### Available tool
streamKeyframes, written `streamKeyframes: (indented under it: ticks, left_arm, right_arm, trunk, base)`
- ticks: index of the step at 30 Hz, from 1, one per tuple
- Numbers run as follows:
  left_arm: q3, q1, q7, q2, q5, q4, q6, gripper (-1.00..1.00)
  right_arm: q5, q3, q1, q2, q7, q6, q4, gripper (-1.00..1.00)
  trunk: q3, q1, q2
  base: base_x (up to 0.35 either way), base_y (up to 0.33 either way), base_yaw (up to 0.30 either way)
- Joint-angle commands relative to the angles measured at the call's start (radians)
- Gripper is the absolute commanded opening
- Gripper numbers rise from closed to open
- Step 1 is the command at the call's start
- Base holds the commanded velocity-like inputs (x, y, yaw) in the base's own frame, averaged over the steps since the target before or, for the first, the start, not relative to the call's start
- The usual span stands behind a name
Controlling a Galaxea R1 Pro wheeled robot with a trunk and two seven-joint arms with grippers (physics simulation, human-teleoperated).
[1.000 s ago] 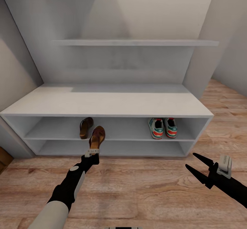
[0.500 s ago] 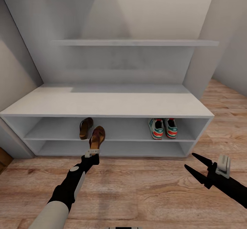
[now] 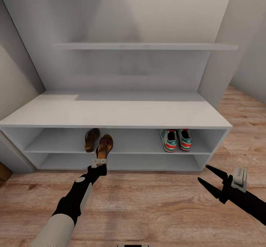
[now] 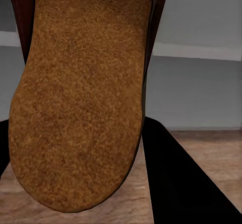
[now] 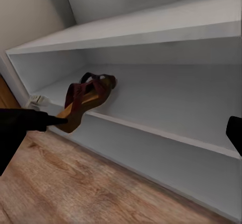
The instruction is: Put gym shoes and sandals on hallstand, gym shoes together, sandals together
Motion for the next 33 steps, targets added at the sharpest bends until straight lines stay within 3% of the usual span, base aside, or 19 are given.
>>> streamKeyframes:
  ticks: [1,33]
  left_arm:
    - [0.008,-0.002,-0.011,-0.002,-0.014,-0.001,0.006,-1.00]
    - [0.005,-0.011,-0.009,-0.005,-0.017,0.003,0.010,-1.00]
  right_arm:
    - [-0.004,-0.001,-0.001,0.000,0.003,0.010,0.000,1.00]
    - [-0.004,0.001,-0.001,0.000,0.003,0.010,0.000,1.00]
  trunk:
    - [-0.001,0.000,0.000]
    - [-0.001,0.000,0.000]
  base:
    - [0.172,0.000,0.000]
    - [0.058,0.000,0.000]
